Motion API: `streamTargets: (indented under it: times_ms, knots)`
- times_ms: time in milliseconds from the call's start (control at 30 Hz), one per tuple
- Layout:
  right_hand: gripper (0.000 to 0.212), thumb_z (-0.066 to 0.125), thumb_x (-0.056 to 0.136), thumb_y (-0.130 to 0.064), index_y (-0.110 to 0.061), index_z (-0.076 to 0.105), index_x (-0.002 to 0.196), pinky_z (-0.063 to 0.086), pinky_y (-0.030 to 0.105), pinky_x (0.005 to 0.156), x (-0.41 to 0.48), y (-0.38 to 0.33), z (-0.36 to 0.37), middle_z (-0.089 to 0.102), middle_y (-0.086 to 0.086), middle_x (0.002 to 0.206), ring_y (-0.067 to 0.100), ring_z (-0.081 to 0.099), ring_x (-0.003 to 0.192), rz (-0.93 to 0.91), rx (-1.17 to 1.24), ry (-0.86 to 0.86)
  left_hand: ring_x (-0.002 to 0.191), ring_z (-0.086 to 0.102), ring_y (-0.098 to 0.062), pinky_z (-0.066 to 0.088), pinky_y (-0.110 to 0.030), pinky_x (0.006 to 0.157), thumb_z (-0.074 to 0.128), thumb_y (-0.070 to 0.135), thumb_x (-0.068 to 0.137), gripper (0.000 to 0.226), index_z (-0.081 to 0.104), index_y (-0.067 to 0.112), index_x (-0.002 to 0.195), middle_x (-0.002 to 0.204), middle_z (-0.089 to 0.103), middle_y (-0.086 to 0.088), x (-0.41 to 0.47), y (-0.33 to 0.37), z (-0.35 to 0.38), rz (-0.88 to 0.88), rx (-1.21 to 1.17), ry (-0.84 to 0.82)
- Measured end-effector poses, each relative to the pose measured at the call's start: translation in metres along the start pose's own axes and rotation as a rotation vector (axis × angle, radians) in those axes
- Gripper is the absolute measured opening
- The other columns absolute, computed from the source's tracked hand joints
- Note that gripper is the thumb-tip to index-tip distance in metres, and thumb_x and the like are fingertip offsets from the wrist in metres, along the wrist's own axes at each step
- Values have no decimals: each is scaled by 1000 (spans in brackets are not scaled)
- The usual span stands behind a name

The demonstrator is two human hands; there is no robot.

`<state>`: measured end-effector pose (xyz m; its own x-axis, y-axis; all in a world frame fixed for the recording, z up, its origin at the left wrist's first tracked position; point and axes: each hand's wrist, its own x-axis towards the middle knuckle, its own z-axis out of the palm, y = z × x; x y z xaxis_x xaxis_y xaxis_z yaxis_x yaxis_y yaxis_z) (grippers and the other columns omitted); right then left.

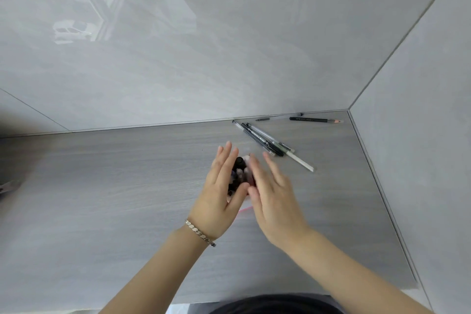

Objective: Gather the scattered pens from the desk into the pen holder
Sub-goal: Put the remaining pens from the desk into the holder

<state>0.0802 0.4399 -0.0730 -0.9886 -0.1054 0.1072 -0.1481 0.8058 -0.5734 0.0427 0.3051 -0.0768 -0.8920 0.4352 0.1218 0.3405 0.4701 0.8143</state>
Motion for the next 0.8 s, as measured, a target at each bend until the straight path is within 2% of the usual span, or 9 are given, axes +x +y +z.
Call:
streamTargets:
  times_ms: [67,100,167,233,267,333,433,633,800]
  knots:
    - [61,20,88,-39,-18,5,143,3,20,109,-12,5,5,14,-8,152,0,-11,139,12,61,-91,141,-1,0,17,-26,117,34,41,86,51,16,37,133,147,5,21,-4,1,-2,-51,-12,-21]
    - [64,20,86,-41,-18,4,144,0,16,108,-14,11,3,9,-12,149,-4,-10,137,36,113,-116,140,-2,3,24,-36,116,32,43,86,48,16,41,131,146,4,25,-6,0,-3,-72,-8,-31]
    - [56,30,90,-36,-12,27,140,10,12,107,-6,31,-8,30,-7,144,3,18,135,126,208,20,138,-4,10,36,-46,109,29,45,85,46,20,43,130,143,3,32,-6,1,-6,-101,19,-41]
    - [39,46,91,-17,-7,45,129,28,21,103,17,62,-20,54,6,130,20,44,123,299,197,162,134,-5,16,40,-46,106,27,46,84,50,25,36,133,141,3,35,-5,1,-7,-121,49,-34]
    - [38,50,88,-9,-6,47,127,34,28,100,30,78,-23,57,12,126,27,48,119,376,132,134,133,-5,18,41,-46,105,27,46,84,53,28,31,135,141,3,35,-4,1,-7,-126,56,-30]
    - [48,54,83,-2,-5,42,130,35,38,99,51,104,-22,51,19,128,35,45,118,432,-24,-68,133,-5,18,42,-47,104,28,45,85,55,33,24,136,141,4,34,-5,1,-6,-128,57,-21]
    - [60,53,80,0,-9,33,136,36,41,101,72,126,-10,41,17,136,36,40,122,328,-177,-301,134,-3,18,42,-45,104,29,43,86,54,35,23,135,141,6,34,-5,2,-5,-133,55,0]
    - [48,51,84,-4,-2,34,129,42,44,94,98,132,5,40,21,128,36,35,121,295,-463,-413,138,2,10,21,-14,111,29,42,86,44,28,38,130,142,7,33,-5,3,-4,-117,62,32]
    - [35,46,86,1,1,38,120,45,45,79,80,137,2,44,21,121,39,49,106,350,-495,-380,136,8,12,40,-40,107,35,40,85,43,22,52,124,142,10,33,-6,9,-1,-186,-42,75]
